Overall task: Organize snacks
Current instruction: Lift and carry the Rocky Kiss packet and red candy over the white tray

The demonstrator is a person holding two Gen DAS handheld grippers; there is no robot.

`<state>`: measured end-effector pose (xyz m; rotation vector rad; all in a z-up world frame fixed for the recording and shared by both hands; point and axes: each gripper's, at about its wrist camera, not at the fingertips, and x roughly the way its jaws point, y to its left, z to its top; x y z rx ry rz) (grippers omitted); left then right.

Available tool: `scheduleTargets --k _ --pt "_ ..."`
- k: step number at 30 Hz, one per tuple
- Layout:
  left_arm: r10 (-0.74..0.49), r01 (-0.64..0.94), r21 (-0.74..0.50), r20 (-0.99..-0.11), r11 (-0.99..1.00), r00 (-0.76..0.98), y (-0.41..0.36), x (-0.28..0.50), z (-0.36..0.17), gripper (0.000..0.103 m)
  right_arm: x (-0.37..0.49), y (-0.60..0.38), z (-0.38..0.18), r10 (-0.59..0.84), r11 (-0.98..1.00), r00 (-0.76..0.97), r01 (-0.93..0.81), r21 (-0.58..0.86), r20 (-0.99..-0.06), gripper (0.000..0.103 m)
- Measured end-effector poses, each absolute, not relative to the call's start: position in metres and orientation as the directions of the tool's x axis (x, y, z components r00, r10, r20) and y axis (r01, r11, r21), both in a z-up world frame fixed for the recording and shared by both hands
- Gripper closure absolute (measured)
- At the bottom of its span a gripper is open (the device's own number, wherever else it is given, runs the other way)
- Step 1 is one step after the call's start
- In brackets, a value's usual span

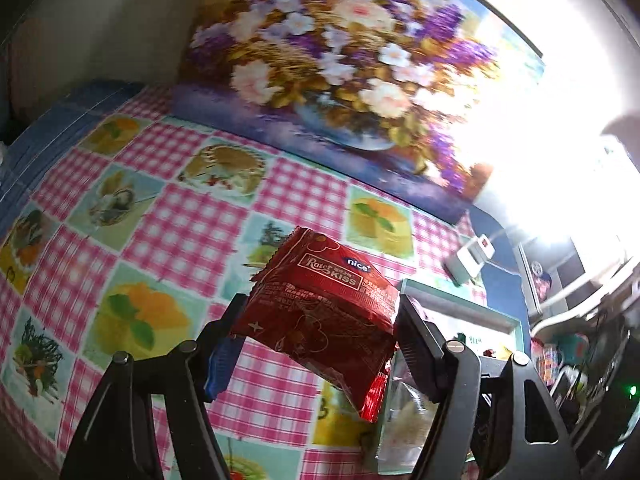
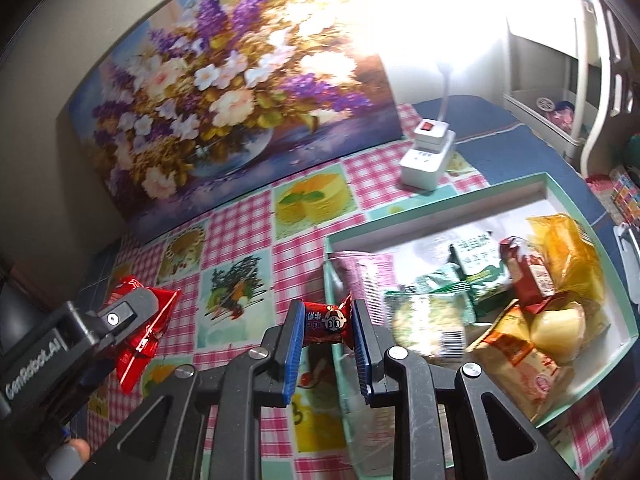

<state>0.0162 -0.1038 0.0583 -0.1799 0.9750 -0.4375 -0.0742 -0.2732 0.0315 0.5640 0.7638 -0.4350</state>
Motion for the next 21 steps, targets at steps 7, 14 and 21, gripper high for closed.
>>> scheduleTargets --k 7,14,21 --pt "-0.426 0.300 -0.315 -0.780 0.900 0.458 -0.117 0.012 0.046 0.031 -0.085 -0.298 0.027 -0.196 0.722 0.635 0.609 0.328 -0.747 0.078" --pt "-0.464 0.354 -0.331 -0.780 0.875 0.419 -0.139 0.004 0.040 0.031 -0.102 -0.321 0.022 -0.234 0.655 0.624 0.668 0.353 -0.746 0.078" --pt "-0.506 0.444 -0.321 -0.764 0.837 0.401 -0.169 -0.007 0.046 0.030 -0.127 -0.348 0.022 -0.313 0.569 0.596 0.741 0.356 -0.740 0.078"
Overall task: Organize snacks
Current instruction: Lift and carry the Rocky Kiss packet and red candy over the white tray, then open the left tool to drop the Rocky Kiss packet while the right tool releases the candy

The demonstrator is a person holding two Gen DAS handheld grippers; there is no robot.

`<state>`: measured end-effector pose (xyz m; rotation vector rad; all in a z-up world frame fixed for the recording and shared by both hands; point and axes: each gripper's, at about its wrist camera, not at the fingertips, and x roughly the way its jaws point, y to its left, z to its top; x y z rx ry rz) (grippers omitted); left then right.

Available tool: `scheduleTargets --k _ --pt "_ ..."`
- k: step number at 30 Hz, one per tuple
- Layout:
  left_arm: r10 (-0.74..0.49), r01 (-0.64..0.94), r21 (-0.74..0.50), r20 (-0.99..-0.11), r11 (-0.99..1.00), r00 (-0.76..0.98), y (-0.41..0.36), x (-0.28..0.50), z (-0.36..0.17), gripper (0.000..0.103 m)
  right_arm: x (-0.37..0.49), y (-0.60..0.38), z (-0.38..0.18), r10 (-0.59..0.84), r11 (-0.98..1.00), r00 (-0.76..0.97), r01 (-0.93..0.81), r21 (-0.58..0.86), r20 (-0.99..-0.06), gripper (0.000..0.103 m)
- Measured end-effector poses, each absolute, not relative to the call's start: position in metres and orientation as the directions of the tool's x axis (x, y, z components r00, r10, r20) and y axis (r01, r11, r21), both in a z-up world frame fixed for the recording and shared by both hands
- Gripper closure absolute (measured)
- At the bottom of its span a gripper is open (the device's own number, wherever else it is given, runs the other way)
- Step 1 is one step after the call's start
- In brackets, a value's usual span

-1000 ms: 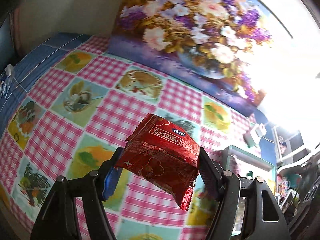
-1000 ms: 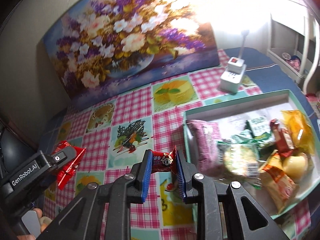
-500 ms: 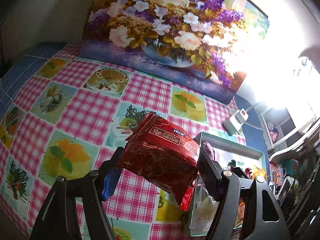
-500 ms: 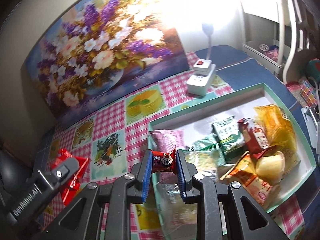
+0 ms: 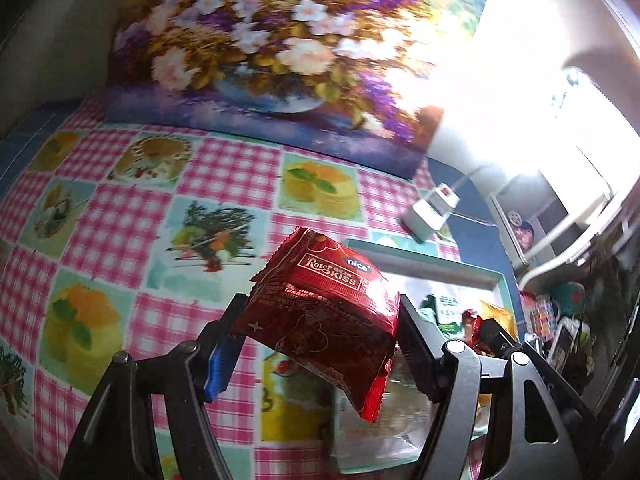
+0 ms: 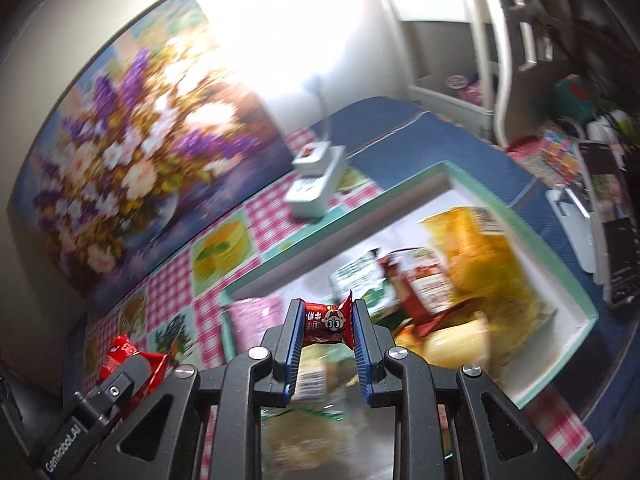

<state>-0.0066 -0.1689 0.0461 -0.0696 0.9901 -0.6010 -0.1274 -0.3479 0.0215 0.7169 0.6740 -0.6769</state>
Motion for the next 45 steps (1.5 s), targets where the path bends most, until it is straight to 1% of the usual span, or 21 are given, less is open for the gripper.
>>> scheduleTargets --k 9,13,17,32,36,42,45 --pt "-0.577 0.595 -0.304 -0.741 0.744 0.344 -0.217 -0.032 0.048 0.030 -0.154 -0.373 0.019 -0.368 0.489 0.569 0.791 0.367 -0.736 0.078" --pt "-0.614 0.627 -0.334 -0.731 0.703 0.299 -0.229 -0.036 0.043 0.030 -0.161 -0.378 0.017 -0.385 0.465 0.559 0.805 0.369 -0.735 0.077" --pt "-0.623 0.652 -0.333 -0.730 0.682 0.279 -0.239 -0.041 0.038 0.030 -0.169 -0.382 0.017 -0.406 0.439 0.548 0.819 0.370 -0.731 0.077" --pt "-0.644 0.680 -0.363 -0.736 0.637 0.210 -0.253 -0.046 0.023 0.029 -0.171 -0.384 0.014 -0.405 0.428 0.552 0.819 0.383 -0.729 0.077" --pt "-0.644 0.686 -0.368 -0.741 0.628 0.192 -0.256 -0.047 0.021 0.026 -0.170 -0.384 0.013 -0.403 0.426 0.552 0.819 0.384 -0.730 0.077" --pt "-0.634 0.671 -0.373 -0.751 0.641 0.188 -0.255 -0.044 0.019 0.024 -0.168 -0.385 0.011 -0.395 0.427 0.555 0.816 0.389 -0.732 0.077" --pt "-0.633 0.666 -0.376 -0.751 0.644 0.188 -0.254 -0.043 0.019 0.021 -0.168 -0.384 0.012 -0.399 0.427 0.556 0.816 0.389 -0.729 0.077"
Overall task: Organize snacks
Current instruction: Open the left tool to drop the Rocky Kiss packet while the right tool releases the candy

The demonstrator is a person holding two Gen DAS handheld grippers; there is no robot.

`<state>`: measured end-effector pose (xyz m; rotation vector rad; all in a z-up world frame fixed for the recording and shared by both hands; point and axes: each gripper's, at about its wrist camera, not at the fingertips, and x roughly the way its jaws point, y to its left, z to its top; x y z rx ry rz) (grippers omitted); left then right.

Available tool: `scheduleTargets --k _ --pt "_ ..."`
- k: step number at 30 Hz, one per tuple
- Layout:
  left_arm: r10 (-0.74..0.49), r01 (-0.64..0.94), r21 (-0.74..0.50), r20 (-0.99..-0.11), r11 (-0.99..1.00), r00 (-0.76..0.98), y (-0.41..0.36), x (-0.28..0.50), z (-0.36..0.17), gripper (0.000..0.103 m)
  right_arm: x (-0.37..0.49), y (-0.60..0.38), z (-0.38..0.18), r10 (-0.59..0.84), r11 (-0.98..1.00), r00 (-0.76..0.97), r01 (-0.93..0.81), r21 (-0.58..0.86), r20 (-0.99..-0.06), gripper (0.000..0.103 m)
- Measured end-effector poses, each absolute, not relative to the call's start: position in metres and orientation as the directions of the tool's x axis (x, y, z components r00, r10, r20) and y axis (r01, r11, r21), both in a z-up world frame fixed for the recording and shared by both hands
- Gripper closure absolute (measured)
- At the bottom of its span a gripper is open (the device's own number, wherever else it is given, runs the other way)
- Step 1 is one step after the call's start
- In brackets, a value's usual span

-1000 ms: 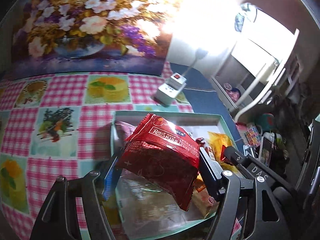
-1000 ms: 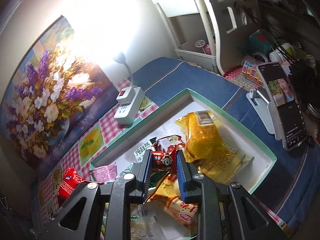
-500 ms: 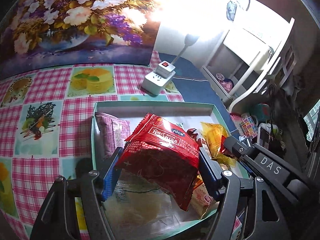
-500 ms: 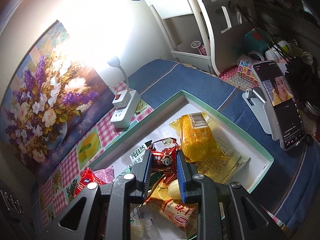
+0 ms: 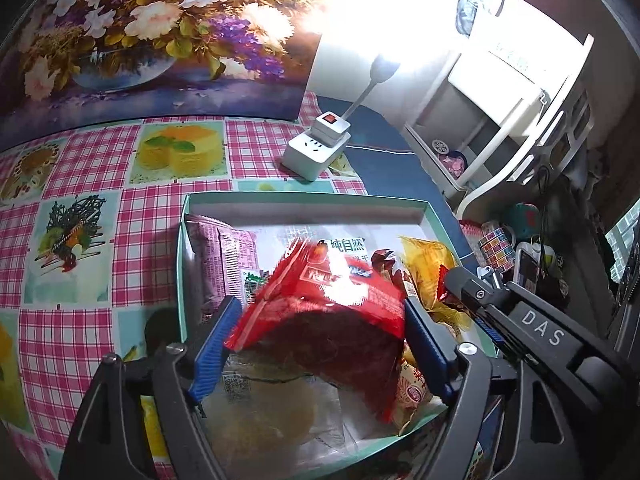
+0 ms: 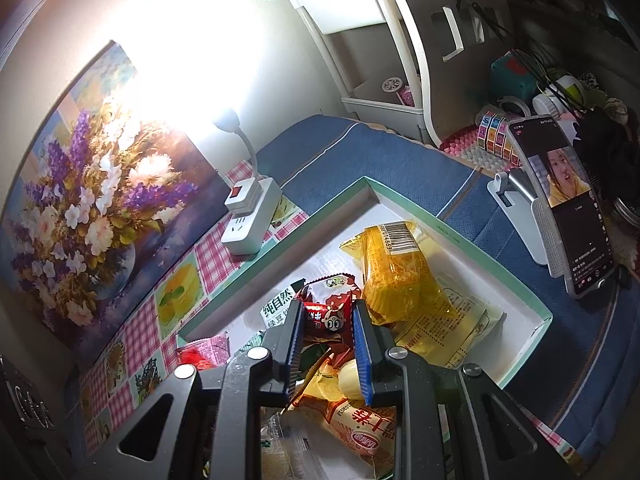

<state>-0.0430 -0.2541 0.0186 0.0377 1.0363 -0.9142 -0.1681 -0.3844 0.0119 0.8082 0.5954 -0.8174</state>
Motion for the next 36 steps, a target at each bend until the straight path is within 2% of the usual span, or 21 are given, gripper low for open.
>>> scheduleTargets --k 14,25,36 --pt "-0.596 0.646 -0.344 -0.772 0.682 0.218 -0.248 -0.038 0.019 0.017 -0.167 -0.385 0.009 -0.388 0.426 0.563 0.812 0.399 -0.730 0.077" --pt "-0.578 0.547 -0.376 -0.773 0.748 0.260 -0.226 -0.020 0.019 0.017 -0.161 -0.383 0.005 -0.369 0.442 0.559 0.808 0.389 -0.743 0.076" --pt "-0.500 0.448 -0.330 -0.796 0.831 0.340 -0.207 -0.007 0.017 0.016 -0.153 -0.380 0.001 -0.345 0.466 0.548 0.805 0.367 -0.763 0.075"
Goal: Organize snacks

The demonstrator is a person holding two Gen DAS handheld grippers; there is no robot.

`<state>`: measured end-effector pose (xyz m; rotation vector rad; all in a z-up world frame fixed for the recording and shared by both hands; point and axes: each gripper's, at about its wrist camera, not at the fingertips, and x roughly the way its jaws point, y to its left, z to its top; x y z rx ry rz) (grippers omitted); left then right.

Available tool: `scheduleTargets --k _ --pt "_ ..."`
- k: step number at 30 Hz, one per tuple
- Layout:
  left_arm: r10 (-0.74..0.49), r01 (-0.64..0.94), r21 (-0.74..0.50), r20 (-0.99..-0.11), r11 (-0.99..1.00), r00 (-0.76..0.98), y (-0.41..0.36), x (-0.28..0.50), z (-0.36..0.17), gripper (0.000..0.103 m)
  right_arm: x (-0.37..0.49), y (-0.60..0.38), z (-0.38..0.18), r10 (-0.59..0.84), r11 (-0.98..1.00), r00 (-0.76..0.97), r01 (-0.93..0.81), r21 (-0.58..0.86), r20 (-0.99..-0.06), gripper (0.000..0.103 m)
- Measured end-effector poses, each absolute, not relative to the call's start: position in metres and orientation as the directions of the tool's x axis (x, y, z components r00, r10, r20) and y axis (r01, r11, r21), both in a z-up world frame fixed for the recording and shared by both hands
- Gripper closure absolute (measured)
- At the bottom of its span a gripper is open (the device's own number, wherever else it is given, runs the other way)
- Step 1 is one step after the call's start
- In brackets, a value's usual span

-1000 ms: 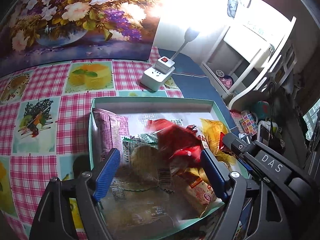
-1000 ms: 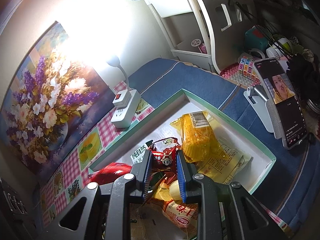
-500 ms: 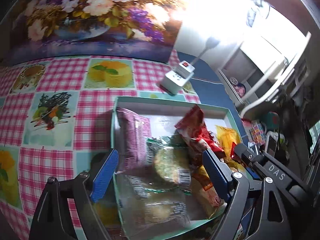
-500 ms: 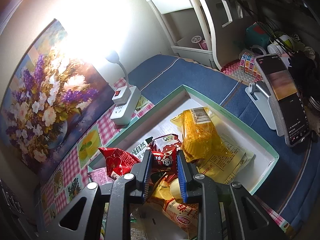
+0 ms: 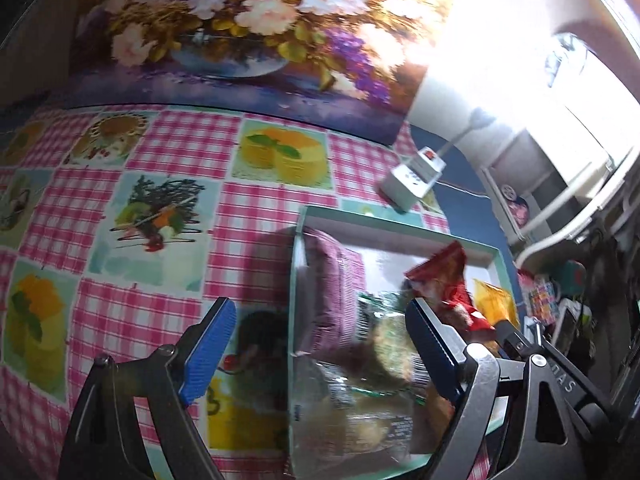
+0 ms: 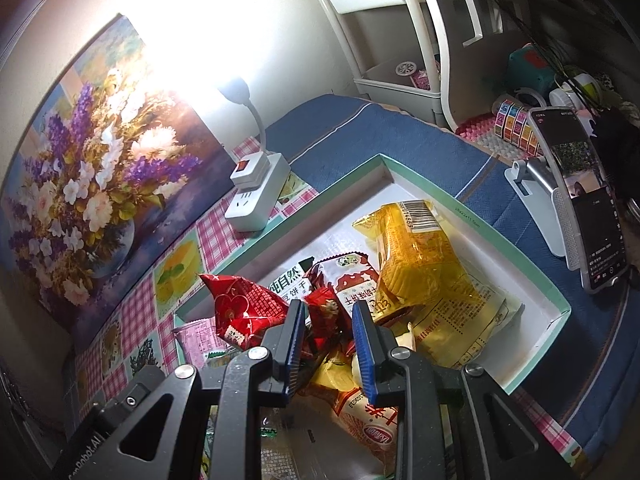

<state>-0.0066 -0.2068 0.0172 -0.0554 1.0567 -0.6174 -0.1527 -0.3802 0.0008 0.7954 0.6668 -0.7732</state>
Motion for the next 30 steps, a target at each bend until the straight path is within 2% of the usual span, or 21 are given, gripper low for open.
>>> scheduleTargets --k 5,6,7,8,10,12,14,16,25,30 --pt "-0.459 0.400 -0.307 -0.807 0.864 0.372 -0.196 0.000 0.014 0.014 -0.148 -0.378 -0.003 -0.332 0.472 0.527 0.811 0.346 -0.782 0.074" --pt "-0.449 0.394 -0.298 -0.809 0.870 0.379 -0.195 0.001 0.014 0.005 -0.146 -0.377 -0.005 -0.328 0.475 0.520 0.812 0.339 -0.788 0.071" --pt "-0.439 0.388 -0.289 -0.811 0.875 0.386 -0.193 0.001 0.013 0.001 -0.145 -0.376 -0.006 -0.327 0.479 0.512 0.814 0.328 -0.794 0.060" --pt "-0.423 0.379 -0.274 -0.814 0.884 0.399 -0.190 0.002 0.013 0.001 -0.143 -0.375 -0.007 -0.327 0.484 0.504 0.816 0.317 -0.799 0.041" --pt "-0.399 0.371 -0.250 -0.821 0.894 0.408 -0.187 0.003 0.012 0.000 -0.141 -0.371 -0.006 -0.332 0.496 0.501 0.813 0.304 -0.799 0.028" --pt "-0.377 0.365 -0.229 -0.829 0.903 0.413 -0.183 0.004 0.010 0.000 -0.140 -0.367 -0.006 -0.333 0.510 0.500 0.809 0.294 -0.799 0.022" --pt "-0.366 0.360 -0.219 -0.833 0.907 0.416 -0.179 0.004 0.010 0.000 -0.140 -0.363 -0.006 -0.339 0.522 0.497 0.806 0.279 -0.799 0.007" --pt "-0.359 0.356 -0.213 -0.834 0.910 0.418 -0.174 0.003 0.011 0.000 -0.141 -0.359 -0.004 -0.348 0.530 0.496 0.804 0.270 -0.796 0.001" --pt "-0.313 0.348 -0.155 -0.831 0.925 0.461 -0.149 -0.011 0.023 0.000 -0.149 -0.328 0.003 -0.373 0.593 0.499 0.777 0.212 -0.782 0.000" --pt "-0.251 0.318 -0.085 -0.812 0.944 0.528 -0.129 -0.027 0.036 0.000 -0.152 -0.303 0.008 -0.363 0.654 0.511 0.736 0.177 -0.779 0.000"
